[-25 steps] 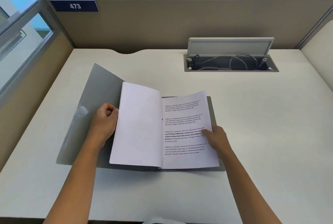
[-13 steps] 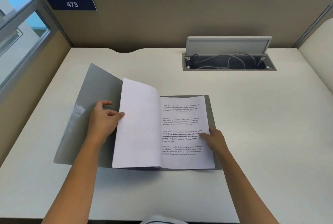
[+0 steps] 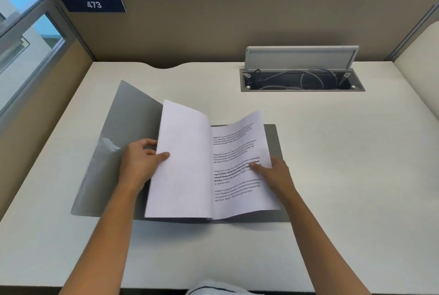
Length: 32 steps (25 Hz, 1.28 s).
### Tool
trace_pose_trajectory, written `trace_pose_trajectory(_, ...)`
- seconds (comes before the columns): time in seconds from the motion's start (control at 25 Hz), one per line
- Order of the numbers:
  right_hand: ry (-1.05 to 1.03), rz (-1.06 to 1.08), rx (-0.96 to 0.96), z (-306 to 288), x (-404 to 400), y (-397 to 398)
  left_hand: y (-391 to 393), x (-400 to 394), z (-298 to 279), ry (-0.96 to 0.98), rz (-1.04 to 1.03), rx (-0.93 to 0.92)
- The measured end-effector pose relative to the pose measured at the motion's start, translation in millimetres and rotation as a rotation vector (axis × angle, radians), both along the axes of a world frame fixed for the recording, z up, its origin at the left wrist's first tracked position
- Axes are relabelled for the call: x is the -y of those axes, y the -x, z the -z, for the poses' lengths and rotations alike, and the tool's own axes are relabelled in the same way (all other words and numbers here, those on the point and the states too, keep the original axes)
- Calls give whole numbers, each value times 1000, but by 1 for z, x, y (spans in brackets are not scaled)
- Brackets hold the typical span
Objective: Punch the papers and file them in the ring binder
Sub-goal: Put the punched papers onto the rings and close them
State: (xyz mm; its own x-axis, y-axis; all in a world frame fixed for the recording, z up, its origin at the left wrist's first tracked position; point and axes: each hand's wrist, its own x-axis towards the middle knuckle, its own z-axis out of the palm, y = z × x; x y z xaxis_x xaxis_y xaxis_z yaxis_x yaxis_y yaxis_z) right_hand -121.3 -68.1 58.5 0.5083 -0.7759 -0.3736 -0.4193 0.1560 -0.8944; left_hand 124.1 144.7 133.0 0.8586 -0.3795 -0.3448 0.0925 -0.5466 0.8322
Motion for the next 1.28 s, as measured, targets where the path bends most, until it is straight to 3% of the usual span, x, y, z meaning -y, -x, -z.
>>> trace_pose_trajectory(0.16, 29, 29, -160, 26, 14, 22, -27, -23, -11, -113, -58, 141)
trace_pose_trajectory(0.28, -7, 52, -175, 39, 12, 27, -24, -22, -18, -93, -38, 147)
trace_pose_trajectory(0.56, -109, 84, -118, 47, 14, 32, 27, 47, -44, 176, 279, 22)
trace_pose_trajectory(0.8, -186, 97, -49, 45, 14, 37, 99, 119, -13, 113, 493, 60)
trace_pose_trajectory(0.88, -197, 83, -61, 45, 15, 38, 115, 127, 4, 95, 489, 86)
trace_pose_trajectory(1.0, -201, 75, -88, 41, 17, 39, 124, 123, 27, 148, 482, -82)
trace_pose_trajectory(1.16, -149, 130, -140, 40, 19, 41, 100, 95, 57, -40, 312, 152)
trace_pose_trajectory(1.28, -29, 120, -230, 42, 25, 42, 76, 74, 77, -253, 160, 185)
